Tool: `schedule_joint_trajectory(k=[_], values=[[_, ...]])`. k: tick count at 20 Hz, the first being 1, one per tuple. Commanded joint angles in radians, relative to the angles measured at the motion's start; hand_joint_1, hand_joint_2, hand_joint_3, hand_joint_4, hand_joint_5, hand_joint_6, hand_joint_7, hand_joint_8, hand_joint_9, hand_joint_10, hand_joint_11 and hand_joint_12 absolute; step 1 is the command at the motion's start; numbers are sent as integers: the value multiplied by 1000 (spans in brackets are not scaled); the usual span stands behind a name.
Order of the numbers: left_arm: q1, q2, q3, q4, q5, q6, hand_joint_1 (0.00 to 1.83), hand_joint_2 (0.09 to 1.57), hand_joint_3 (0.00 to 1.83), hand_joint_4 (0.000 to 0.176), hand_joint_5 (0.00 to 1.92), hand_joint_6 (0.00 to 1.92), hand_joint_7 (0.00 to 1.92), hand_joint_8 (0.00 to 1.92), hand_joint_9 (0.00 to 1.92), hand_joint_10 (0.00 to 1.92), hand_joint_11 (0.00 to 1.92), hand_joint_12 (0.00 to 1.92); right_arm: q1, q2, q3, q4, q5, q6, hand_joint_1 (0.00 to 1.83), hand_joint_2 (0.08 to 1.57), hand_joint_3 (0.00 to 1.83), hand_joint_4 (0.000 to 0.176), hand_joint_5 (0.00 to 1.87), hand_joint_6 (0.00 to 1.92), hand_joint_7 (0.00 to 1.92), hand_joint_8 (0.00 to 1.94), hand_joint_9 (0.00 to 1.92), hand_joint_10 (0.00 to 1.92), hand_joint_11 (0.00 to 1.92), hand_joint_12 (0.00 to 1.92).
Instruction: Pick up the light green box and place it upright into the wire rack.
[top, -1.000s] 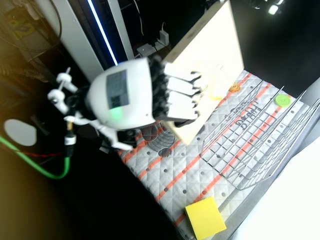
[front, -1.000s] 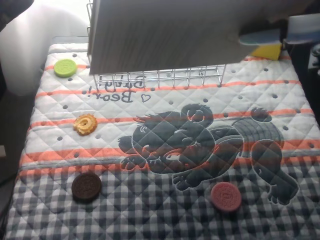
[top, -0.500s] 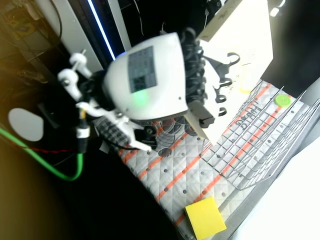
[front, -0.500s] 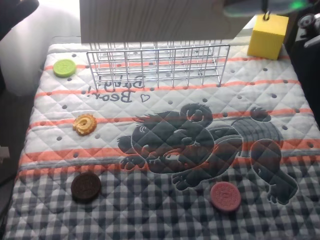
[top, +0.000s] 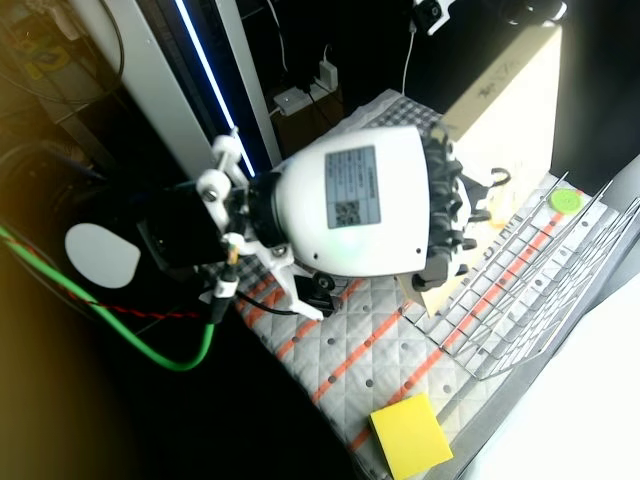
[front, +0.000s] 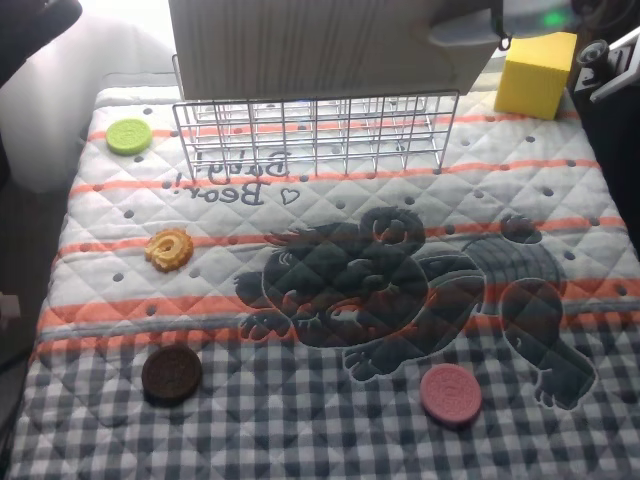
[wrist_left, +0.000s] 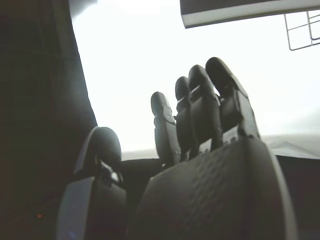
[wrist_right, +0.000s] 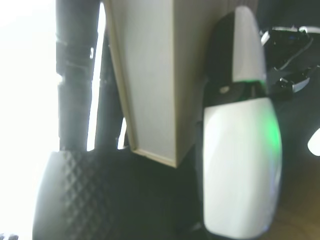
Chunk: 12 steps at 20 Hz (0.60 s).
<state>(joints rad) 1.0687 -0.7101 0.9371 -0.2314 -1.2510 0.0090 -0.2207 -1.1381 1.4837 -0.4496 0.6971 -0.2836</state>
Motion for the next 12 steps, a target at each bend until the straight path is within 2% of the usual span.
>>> schedule_joint_trajectory(k=[1,2,5,8,12], values=[[-11,-4,7,-11,-121,-9,476,1194,0,118,498,1,386,3,372,4,0,836,22,5,8,54,104,9,1153,1121,1,0,970,983,1464,2,1615,2,1456,371],[-12,-4,7,-10,-121,-9,459,1200,2,127,479,0,373,0,368,2,0,828,24,-2,14,54,96,9,1153,1122,1,0,968,985,1459,0,1604,0,1440,364],[-12,-4,7,-9,-121,-9,444,1202,2,128,483,1,380,2,377,5,10,812,25,-14,26,54,85,9,1153,1122,1,0,969,986,1469,5,1620,7,1466,376],[-12,-4,7,-9,-121,-9,474,1201,0,148,473,1,377,4,367,4,0,789,25,-14,26,54,85,9,1160,1112,0,0,992,948,1462,0,1607,1,1453,379],[-12,-5,7,-9,-121,-9,471,1201,0,146,477,2,370,1,360,2,0,786,25,-25,37,54,70,9,1154,1125,2,0,961,997,1413,0,1552,0,1411,374]])
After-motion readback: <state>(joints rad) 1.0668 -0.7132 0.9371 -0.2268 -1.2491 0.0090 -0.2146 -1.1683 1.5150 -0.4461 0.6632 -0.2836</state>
